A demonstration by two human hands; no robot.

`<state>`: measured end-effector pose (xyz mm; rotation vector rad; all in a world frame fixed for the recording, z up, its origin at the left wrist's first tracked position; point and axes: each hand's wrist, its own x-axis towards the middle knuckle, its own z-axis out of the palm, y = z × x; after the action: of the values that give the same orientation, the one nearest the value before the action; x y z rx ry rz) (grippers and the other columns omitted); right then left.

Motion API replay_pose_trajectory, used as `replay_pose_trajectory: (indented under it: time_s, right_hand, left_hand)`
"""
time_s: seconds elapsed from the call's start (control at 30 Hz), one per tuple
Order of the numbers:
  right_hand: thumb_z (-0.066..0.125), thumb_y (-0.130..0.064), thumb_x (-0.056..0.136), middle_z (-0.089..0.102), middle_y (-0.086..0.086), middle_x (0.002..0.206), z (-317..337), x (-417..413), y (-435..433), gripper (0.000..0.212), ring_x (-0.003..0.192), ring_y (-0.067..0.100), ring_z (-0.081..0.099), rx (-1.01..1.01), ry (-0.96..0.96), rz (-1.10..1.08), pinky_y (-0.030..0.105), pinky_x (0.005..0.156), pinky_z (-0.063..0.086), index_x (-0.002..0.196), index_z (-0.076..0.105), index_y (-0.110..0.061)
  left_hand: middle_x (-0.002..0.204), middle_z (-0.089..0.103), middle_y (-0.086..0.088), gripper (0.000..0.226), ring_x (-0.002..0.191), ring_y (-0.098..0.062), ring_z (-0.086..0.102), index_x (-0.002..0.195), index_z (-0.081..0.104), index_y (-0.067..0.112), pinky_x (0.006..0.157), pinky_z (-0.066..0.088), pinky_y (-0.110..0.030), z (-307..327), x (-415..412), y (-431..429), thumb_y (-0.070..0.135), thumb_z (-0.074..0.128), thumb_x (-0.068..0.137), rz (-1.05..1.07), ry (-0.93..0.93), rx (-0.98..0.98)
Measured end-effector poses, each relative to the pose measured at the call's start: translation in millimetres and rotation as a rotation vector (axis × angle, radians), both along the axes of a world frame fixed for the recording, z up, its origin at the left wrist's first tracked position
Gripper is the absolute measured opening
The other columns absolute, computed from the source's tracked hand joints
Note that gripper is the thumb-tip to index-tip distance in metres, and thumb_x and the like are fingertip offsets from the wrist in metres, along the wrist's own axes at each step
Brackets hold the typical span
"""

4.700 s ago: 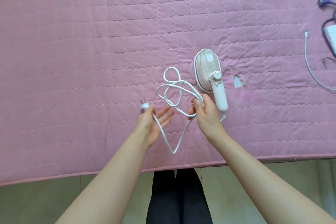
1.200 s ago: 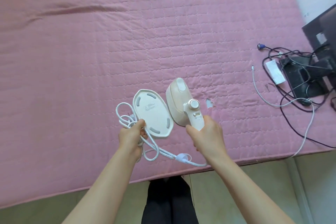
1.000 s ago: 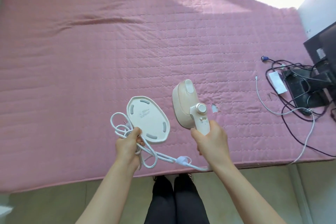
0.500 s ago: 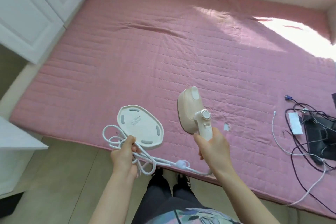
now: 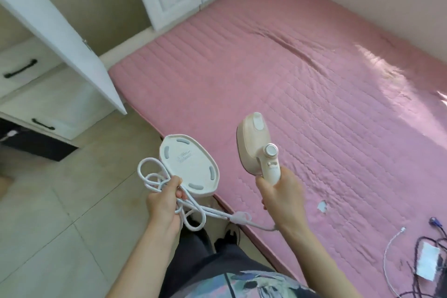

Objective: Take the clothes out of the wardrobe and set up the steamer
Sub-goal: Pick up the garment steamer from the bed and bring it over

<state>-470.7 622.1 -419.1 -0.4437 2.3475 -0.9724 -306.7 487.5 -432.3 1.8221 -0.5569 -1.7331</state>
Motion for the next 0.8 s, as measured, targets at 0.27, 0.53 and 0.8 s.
replay_pose_trajectory:
  time_s: [0.27,0.53,0.8]
  right_hand:
    - [0.057,-0.035,0.072,0.062,0.004,0.066,7,62,-51,0.017,0.061,0.027,0.064,0.025,-0.01,0.276,0.045,0.056,0.055,0.079,0.049,-0.022]
    - [0.059,-0.027,0.076,0.054,-0.001,0.058,18,166,-123,0.017,0.054,0.022,0.054,-0.013,-0.043,0.483,0.03,0.046,0.038,0.072,0.045,-0.017]
    - [0.061,-0.019,0.078,0.057,0.004,0.053,31,286,-205,0.014,0.04,0.014,0.052,-0.049,-0.087,0.601,0.021,0.038,0.041,0.074,0.05,-0.01]
  left_hand:
    - [0.043,0.044,-0.001,0.024,0.042,-0.015,0.043,0.061,0.049,0.008,0.043,0.041,-0.022,17,85,-9,-0.002,0.063,0.078,0.262,0.02,-0.044]
    - [0.046,0.045,-0.002,0.019,0.04,-0.014,0.044,0.065,0.052,0.008,0.04,0.041,-0.021,27,208,-35,0.0,0.064,0.078,0.465,0.013,-0.056]
    - [0.046,0.045,-0.002,0.016,0.041,-0.013,0.044,0.068,0.053,0.006,0.038,0.04,-0.019,38,334,-85,-0.003,0.062,0.078,0.567,-0.013,-0.132]
